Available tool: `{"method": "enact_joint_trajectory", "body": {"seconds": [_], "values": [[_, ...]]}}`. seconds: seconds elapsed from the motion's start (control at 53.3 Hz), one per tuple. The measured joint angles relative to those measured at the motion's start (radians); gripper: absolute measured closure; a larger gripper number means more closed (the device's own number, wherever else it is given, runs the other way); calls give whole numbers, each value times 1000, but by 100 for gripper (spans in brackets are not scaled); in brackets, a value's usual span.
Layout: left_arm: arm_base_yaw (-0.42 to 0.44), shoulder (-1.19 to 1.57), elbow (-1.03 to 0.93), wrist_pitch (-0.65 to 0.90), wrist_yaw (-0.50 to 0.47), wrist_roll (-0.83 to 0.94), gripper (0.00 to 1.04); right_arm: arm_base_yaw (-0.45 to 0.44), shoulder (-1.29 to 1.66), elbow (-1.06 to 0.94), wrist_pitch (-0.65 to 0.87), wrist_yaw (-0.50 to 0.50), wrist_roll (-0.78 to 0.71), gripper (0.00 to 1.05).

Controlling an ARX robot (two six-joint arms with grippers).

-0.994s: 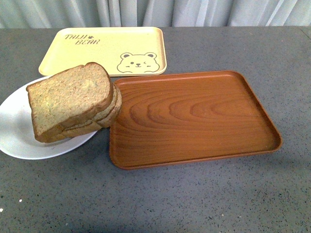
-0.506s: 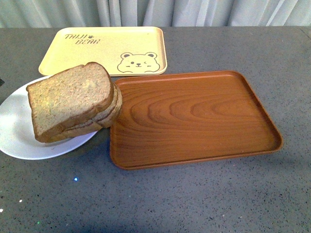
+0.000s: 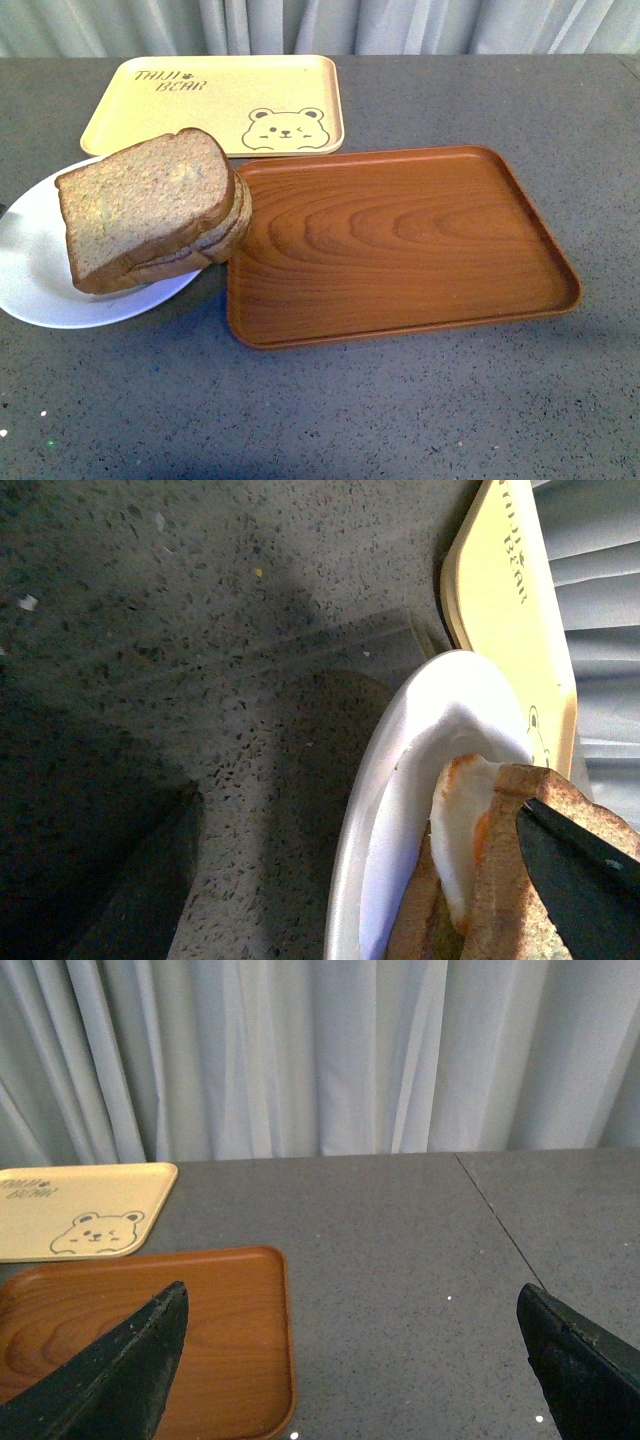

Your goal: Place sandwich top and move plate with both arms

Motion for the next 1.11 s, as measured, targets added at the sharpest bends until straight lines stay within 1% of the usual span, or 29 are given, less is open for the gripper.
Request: {"method": "enact_joint_trajectory", "body": {"seconds": [0.15, 0.413, 0.506, 0.6, 0.694, 0.75, 0.9, 0.957, 0.994, 1.107], "values": [[-36, 33, 1, 44, -13, -36, 9, 0, 0, 0, 0, 0, 0, 9], [-71, 89, -6, 129, -19, -84, 9, 0, 0, 0, 0, 0, 0, 9], [-84, 98, -11, 144, -18, -87, 12, 0, 0, 0, 0, 0, 0, 9], [-93, 108, -14, 146, -15, -101, 22, 0, 0, 0, 0, 0, 0, 9], [-101, 115, -17, 152, -7, -84, 43, 0, 0, 0, 0, 0, 0, 9], [-101, 117, -18, 154, -6, -81, 51, 0, 0, 0, 0, 0, 0, 9], [-102, 121, -19, 158, -3, -80, 86, 0, 0, 0, 0, 0, 0, 9], [-103, 121, -19, 158, -3, -80, 97, 0, 0, 0, 0, 0, 0, 9], [-103, 121, -19, 158, -3, -80, 102, 0, 0, 0, 0, 0, 0, 9], [-103, 122, -19, 163, 3, -76, 103, 0, 0, 0, 0, 0, 0, 9]]}}
